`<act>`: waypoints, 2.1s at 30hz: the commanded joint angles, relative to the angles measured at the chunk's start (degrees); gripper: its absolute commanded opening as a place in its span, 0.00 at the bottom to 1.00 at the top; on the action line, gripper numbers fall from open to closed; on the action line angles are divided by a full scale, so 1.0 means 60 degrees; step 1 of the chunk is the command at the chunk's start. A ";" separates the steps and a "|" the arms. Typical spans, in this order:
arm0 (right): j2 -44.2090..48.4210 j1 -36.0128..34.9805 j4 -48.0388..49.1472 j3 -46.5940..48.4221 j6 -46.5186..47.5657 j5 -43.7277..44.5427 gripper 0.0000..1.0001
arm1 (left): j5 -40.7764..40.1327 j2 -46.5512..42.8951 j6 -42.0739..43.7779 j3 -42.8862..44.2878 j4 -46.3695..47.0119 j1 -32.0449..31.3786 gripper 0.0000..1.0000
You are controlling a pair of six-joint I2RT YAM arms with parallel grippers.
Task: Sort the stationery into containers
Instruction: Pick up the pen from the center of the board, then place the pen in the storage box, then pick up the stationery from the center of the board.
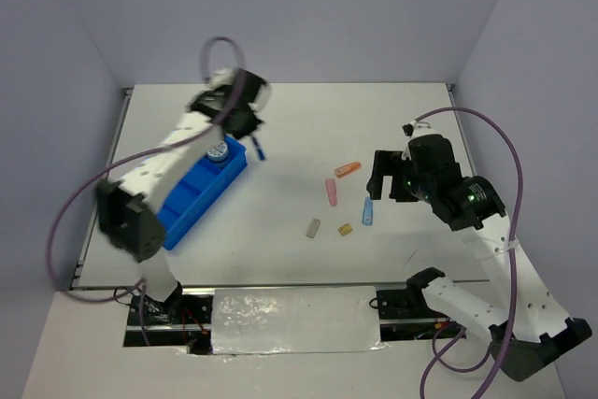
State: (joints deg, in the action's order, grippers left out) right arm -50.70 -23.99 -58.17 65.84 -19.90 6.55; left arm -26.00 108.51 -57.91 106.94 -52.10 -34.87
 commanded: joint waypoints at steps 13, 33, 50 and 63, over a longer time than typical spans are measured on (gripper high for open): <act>-0.0852 -0.0016 0.2019 -0.1071 -0.0433 -0.2423 1.00 | 0.1418 -0.2910 -0.0559 -0.5283 0.3409 0.6192 0.16; -0.1758 -0.0001 0.2240 -0.2051 -0.0739 -0.1181 0.98 | 0.2338 -0.3055 0.0491 -0.5256 0.3293 0.6223 0.82; -0.5421 -0.2286 0.4435 -0.3239 -0.0301 -0.0081 0.71 | 0.4699 -0.3933 0.5198 -0.3495 0.1007 0.3747 0.96; -0.6112 -0.2549 0.5258 -0.3197 -0.0154 -0.0680 0.26 | 0.4378 -0.5677 0.4922 -0.4977 0.0335 0.3747 0.97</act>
State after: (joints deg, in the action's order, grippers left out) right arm -85.84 -37.80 -29.69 44.71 -20.01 4.47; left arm 1.56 77.41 -27.05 76.34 -47.97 -12.51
